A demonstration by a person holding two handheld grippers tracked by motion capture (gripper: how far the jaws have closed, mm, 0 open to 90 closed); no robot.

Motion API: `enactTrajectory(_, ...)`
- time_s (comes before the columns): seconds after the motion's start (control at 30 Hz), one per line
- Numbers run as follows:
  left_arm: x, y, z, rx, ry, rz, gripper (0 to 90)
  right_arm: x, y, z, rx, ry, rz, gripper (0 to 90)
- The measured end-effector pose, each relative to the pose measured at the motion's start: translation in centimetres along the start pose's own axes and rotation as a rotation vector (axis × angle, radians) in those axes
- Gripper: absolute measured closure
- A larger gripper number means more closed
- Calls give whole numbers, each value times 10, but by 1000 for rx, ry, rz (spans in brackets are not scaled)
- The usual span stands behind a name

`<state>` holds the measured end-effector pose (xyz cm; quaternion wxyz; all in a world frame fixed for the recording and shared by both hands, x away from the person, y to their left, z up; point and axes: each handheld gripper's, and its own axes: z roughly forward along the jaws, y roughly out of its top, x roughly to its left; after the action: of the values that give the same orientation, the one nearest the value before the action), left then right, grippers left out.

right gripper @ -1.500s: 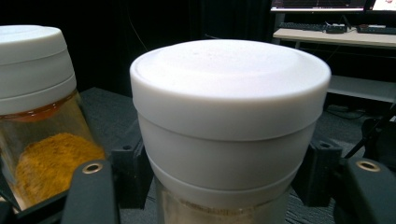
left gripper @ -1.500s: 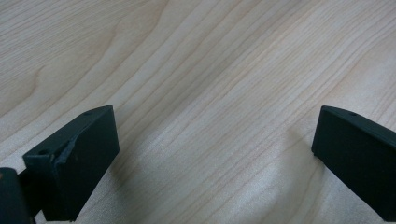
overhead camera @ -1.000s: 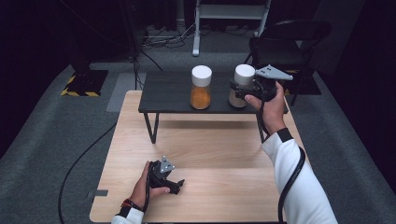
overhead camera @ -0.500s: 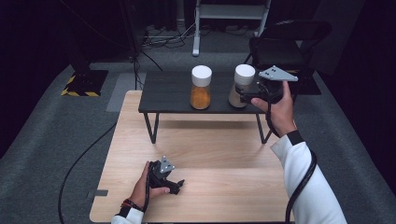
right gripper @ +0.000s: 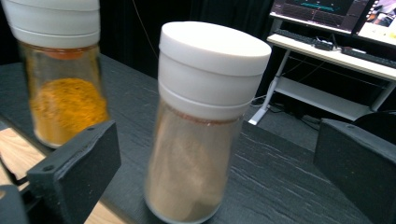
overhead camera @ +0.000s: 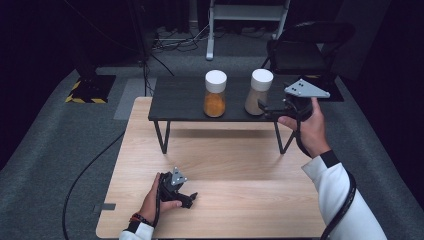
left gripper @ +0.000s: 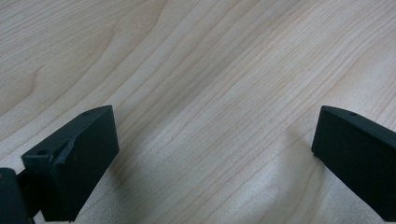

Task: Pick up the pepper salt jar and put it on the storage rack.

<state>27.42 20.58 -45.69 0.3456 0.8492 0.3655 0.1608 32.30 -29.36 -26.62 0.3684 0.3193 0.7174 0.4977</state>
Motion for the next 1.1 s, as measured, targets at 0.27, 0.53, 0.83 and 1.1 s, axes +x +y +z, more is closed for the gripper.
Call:
enactTrajectory(0.27, 0, 0, 0, 1, 0, 2, 5, 1, -9, -19, -18, 5, -15, 4)
enactTrajectory(0.53, 0, 0, 0, 2, 0, 2, 5, 1, -26, -38, -24, 31, -18, 4)
enactTrajectory(0.83, 0, 0, 0, 1, 0, 2, 4, 1, -45, -49, -18, 41, -16, 4)
enactTrajectory(1.1, 0, 0, 0, 1, 0, 3, 4, 5, -65, -57, 2, 59, -17, 4)
